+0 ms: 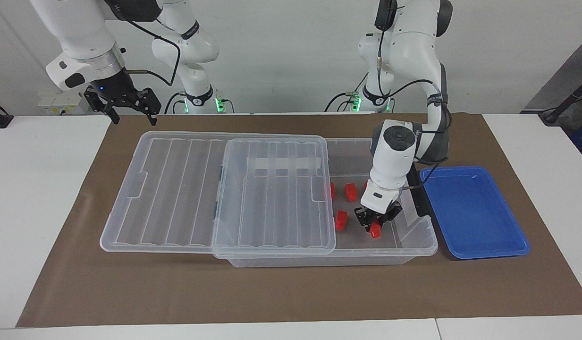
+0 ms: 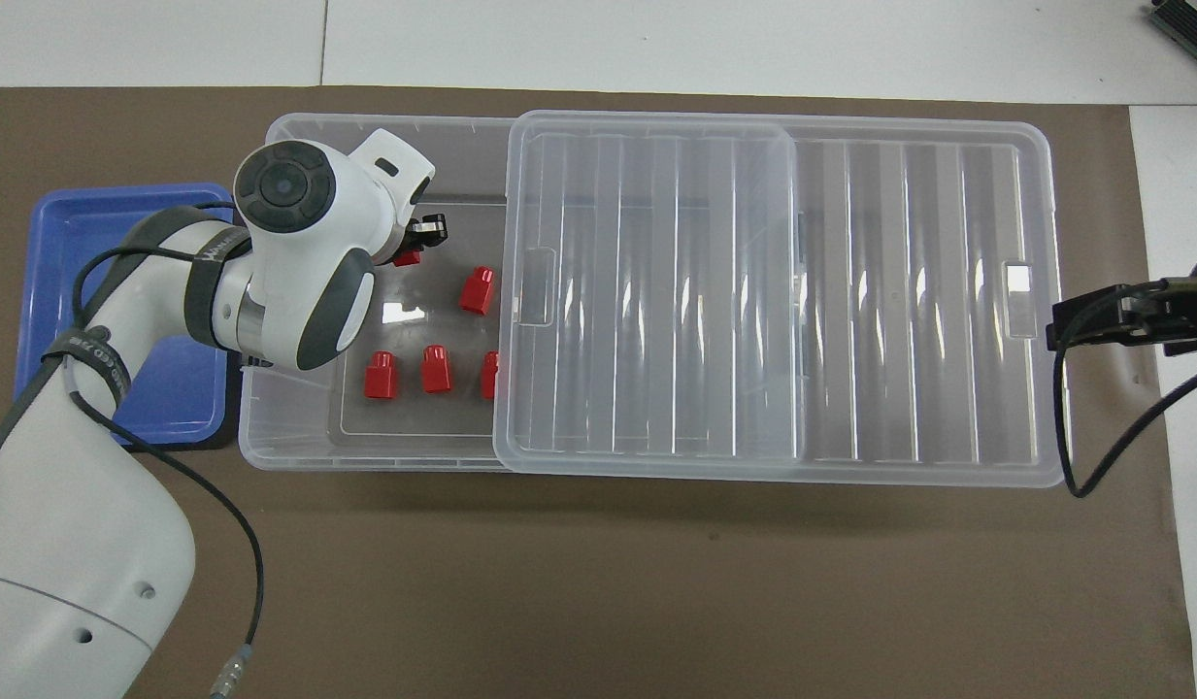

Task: Place red block in blue tray from box
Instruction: 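Lift the red block and carry it over the blue tray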

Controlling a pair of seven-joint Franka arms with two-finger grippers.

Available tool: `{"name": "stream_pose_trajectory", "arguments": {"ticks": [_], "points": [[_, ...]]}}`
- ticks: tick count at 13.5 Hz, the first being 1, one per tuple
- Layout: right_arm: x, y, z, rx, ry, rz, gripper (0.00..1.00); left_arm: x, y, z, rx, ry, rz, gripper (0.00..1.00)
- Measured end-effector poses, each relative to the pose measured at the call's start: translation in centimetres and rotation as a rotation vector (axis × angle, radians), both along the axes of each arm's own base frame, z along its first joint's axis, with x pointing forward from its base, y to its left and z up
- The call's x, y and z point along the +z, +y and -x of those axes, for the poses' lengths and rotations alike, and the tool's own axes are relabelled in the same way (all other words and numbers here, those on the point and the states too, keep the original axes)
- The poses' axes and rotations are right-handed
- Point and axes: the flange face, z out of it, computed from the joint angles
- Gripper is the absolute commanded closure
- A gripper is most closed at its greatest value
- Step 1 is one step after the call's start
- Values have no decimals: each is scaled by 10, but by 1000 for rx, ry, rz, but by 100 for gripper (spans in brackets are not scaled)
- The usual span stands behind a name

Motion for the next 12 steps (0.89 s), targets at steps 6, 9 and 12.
{"name": "stream_pose_trajectory", "arguments": {"ticks": [6,9,12], "points": [[13,-2,4,-3,-26,-1,0,106,21,30,37,105,-30,100],[23,-2,10,-3,-44,-1,0,159,43,51,31,167,-59,100],[26,-2,12,-3,-51,-1,0,180,104,43,-49,211,-77,100]]}}
